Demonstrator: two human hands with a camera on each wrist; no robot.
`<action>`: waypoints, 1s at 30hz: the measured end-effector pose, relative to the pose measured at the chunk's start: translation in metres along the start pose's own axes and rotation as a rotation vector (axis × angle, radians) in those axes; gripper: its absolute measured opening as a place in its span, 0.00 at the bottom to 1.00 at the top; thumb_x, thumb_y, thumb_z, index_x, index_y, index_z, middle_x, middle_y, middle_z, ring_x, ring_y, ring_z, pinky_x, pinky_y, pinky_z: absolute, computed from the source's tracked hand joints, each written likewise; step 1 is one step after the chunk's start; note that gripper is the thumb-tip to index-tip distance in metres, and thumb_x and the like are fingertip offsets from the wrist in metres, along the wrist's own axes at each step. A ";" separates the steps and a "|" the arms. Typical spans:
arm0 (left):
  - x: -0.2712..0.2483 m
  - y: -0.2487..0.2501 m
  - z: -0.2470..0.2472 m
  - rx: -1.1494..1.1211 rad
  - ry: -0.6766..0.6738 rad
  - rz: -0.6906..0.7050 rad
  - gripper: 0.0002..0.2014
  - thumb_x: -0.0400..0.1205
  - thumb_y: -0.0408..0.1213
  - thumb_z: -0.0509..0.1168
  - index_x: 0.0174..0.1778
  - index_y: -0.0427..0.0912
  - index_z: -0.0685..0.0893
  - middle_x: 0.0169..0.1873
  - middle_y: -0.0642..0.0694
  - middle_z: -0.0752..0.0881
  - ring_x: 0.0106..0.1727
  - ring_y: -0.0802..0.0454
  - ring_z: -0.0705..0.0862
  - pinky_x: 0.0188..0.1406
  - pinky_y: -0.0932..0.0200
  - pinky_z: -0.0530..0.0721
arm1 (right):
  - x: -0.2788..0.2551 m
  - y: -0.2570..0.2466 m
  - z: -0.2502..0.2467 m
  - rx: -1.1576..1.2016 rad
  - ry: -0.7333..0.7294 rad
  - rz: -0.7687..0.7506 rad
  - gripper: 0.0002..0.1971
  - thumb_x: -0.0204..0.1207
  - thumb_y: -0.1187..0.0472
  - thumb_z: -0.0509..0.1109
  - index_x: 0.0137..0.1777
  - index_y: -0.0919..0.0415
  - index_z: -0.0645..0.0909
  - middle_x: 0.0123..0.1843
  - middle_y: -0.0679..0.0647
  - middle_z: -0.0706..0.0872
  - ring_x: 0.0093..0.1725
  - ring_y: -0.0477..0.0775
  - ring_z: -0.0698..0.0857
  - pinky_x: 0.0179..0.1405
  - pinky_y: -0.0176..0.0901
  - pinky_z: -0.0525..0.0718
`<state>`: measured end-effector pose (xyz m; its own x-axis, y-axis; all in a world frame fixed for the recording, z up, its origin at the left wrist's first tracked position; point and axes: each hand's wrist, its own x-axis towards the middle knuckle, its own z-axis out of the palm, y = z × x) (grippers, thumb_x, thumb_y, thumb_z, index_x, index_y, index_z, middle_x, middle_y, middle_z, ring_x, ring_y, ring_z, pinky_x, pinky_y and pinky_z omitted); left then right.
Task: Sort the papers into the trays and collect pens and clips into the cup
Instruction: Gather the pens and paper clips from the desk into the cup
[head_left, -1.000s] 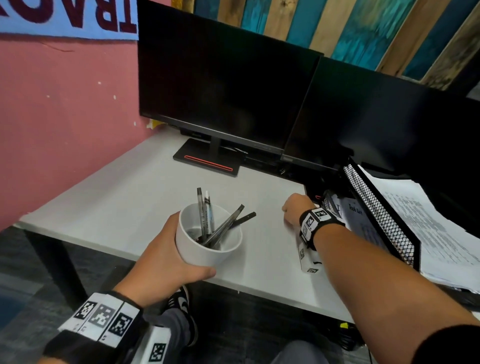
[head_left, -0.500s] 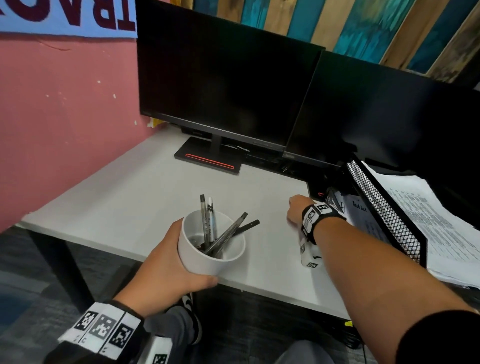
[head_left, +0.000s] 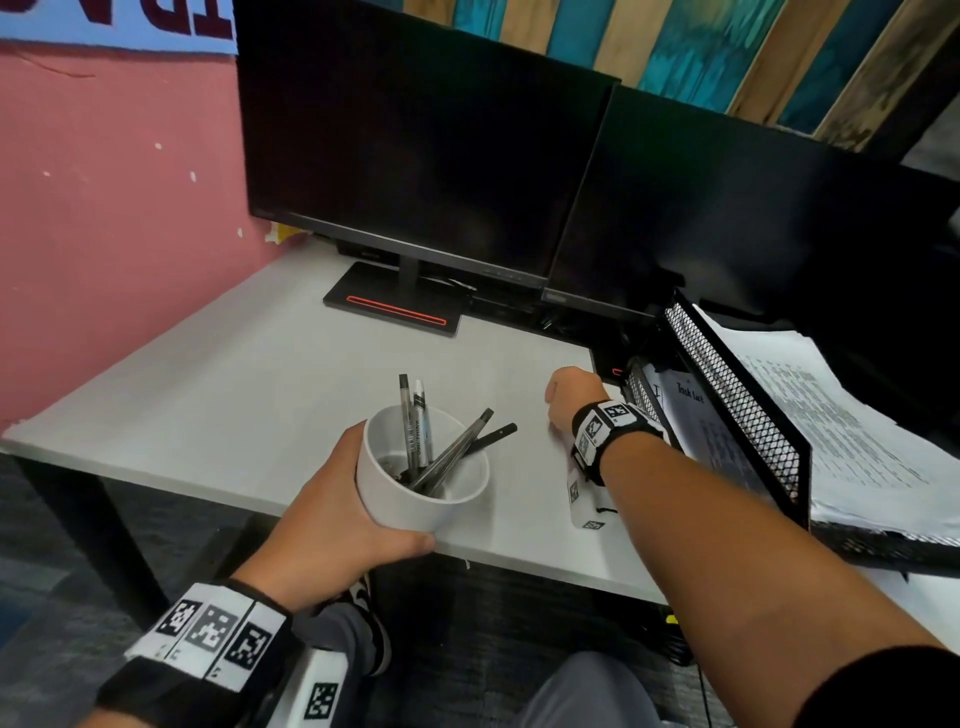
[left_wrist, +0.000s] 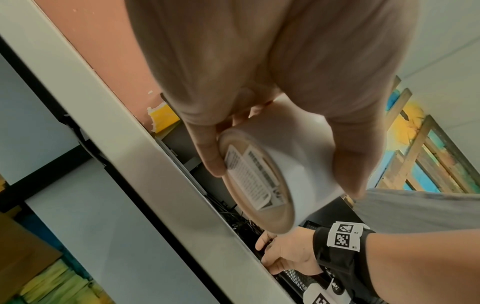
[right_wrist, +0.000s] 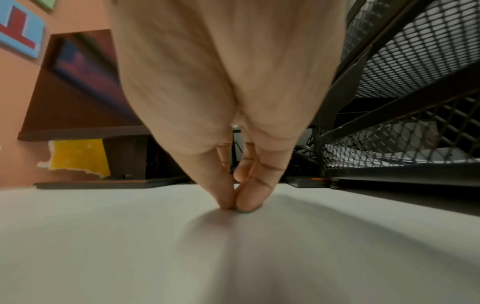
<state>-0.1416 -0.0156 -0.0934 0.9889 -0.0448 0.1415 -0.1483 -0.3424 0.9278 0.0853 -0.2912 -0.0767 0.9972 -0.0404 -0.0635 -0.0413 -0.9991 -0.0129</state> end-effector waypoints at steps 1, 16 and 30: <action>-0.001 0.001 0.000 -0.005 -0.002 0.000 0.50 0.57 0.42 0.90 0.73 0.66 0.73 0.63 0.71 0.85 0.63 0.70 0.86 0.57 0.65 0.81 | -0.003 0.000 -0.001 0.008 -0.008 0.002 0.13 0.82 0.72 0.67 0.61 0.66 0.89 0.62 0.61 0.91 0.61 0.62 0.91 0.63 0.52 0.91; -0.013 0.003 -0.003 0.010 -0.018 0.015 0.51 0.54 0.49 0.89 0.74 0.67 0.73 0.64 0.68 0.86 0.66 0.66 0.86 0.63 0.59 0.84 | -0.066 -0.005 -0.032 0.568 -0.134 -0.004 0.08 0.75 0.72 0.76 0.49 0.60 0.90 0.48 0.54 0.89 0.45 0.53 0.87 0.50 0.48 0.92; -0.001 0.010 0.011 0.016 0.035 0.007 0.48 0.58 0.44 0.89 0.71 0.69 0.73 0.62 0.70 0.85 0.61 0.70 0.86 0.56 0.60 0.84 | -0.196 -0.062 -0.073 0.888 0.204 -0.434 0.38 0.69 0.39 0.84 0.79 0.32 0.75 0.91 0.39 0.61 0.89 0.41 0.59 0.86 0.47 0.64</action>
<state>-0.1444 -0.0296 -0.0877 0.9869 -0.0145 0.1607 -0.1552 -0.3568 0.9212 -0.1032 -0.2223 0.0098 0.9253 0.2395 0.2939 0.3789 -0.5581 -0.7382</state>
